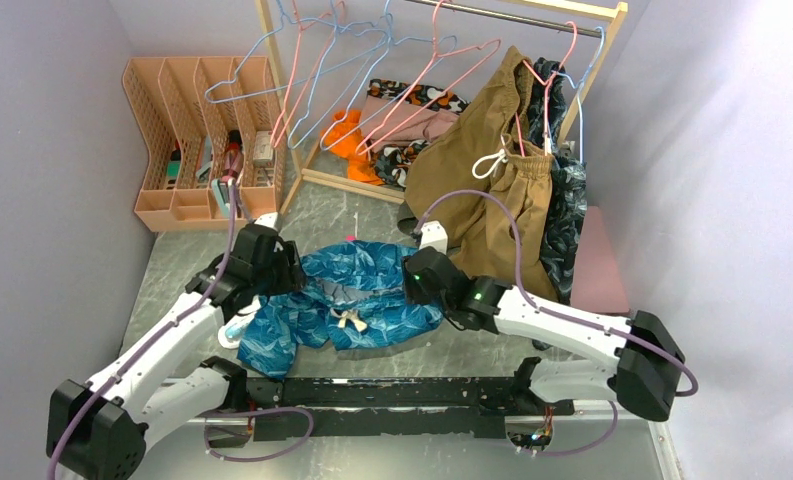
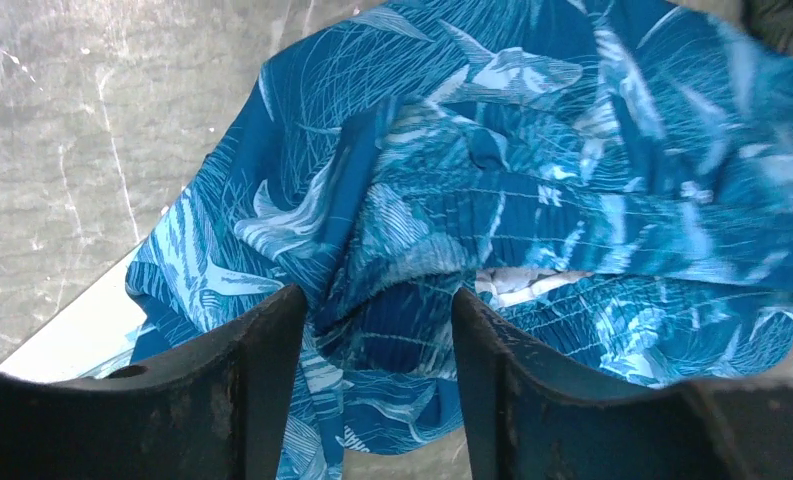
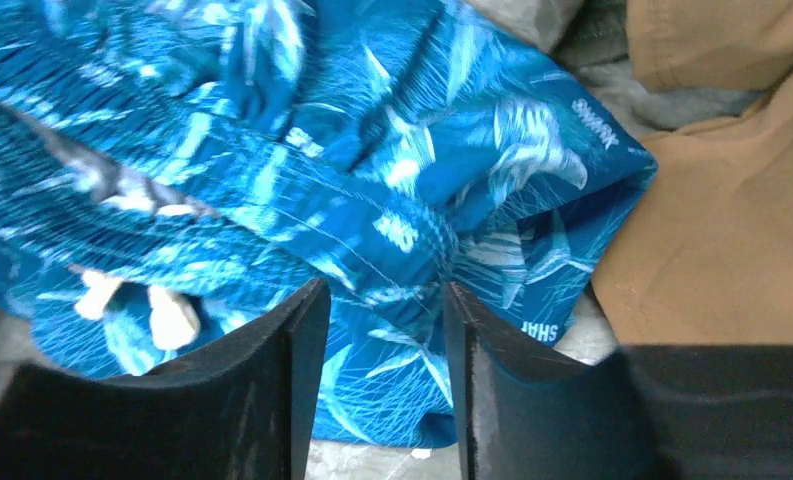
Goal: Place the shorts on the hanger
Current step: Adjust the shorts at the center of the board, then pick up the hanger from the clothesline.
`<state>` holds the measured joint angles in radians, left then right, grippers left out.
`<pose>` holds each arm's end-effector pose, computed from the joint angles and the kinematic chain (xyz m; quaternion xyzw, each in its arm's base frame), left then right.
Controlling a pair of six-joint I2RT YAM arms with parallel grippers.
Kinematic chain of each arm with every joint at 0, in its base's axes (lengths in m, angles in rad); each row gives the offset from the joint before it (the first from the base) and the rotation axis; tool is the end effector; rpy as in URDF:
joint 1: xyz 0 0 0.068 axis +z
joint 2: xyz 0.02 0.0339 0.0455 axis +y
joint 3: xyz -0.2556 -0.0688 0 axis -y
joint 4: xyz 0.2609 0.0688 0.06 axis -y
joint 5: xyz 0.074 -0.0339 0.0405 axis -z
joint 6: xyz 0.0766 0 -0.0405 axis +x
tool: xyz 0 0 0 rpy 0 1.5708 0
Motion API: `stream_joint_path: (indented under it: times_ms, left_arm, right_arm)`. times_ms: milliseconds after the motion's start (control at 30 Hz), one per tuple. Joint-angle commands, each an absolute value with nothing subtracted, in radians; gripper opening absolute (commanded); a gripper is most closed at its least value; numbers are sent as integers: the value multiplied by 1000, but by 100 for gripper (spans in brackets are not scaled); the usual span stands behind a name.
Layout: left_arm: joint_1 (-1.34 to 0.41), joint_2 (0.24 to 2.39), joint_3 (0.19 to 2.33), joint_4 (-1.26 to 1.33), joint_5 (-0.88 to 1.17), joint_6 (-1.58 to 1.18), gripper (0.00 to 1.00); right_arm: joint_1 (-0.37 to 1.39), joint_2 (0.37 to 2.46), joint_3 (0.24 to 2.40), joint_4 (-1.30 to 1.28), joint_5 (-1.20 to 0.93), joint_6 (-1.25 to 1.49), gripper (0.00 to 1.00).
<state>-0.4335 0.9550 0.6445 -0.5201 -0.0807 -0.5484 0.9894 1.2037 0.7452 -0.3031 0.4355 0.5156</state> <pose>0.2209 -0.0954 0.1886 -0.0681 0.9292 -0.1372 0.3365 0.1877 0.2268 0.1914 -0.1280 0.8924 0.1177 0.4163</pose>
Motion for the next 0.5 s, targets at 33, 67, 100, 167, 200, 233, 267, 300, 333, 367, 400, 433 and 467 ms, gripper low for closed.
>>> stream_joint_path:
  times_ms: [33,67,100,167,200,233,267,300,333,367,400,433,467]
  left_arm:
    - [-425,900,706,-514,-91,-549,66]
    - [-424,900,725,-531,-97,-541,71]
    - [-424,899,748,-550,-99,-531,75]
    - [-426,897,795,-585,-99,-513,98]
    - [-426,894,816,-599,-92,-501,100]
    - [-425,889,833,-608,-83,-486,100]
    - [-425,882,849,-618,-75,-472,100]
    - [-426,874,861,-626,-71,-459,99]
    - [-426,863,870,-636,-75,-452,100]
    - [-426,851,874,-640,-84,-446,100]
    - [-425,835,872,-639,-99,-442,100]
    - [-424,813,861,-629,-113,-436,99]
    - [-426,792,845,-612,-129,-433,99]
  right_arm:
    - [988,1119,842,-374,360,465,55]
    - [989,1111,877,-404,352,453,57]
    - [992,1096,907,-428,346,441,59]
    - [993,1066,982,-461,332,414,63]
    - [993,1058,1030,-469,328,399,64]
    - [994,1057,1084,-479,325,386,64]
    - [993,1064,1133,-486,327,375,64]
    - [993,1076,1187,-489,339,367,64]
    - [992,1095,1239,-489,363,364,64]
    - [991,1118,1289,-486,389,367,64]
    - [987,1145,1339,-478,413,372,64]
    - [979,1175,1385,-465,434,381,64]
    - [965,1203,1428,-450,447,396,63]
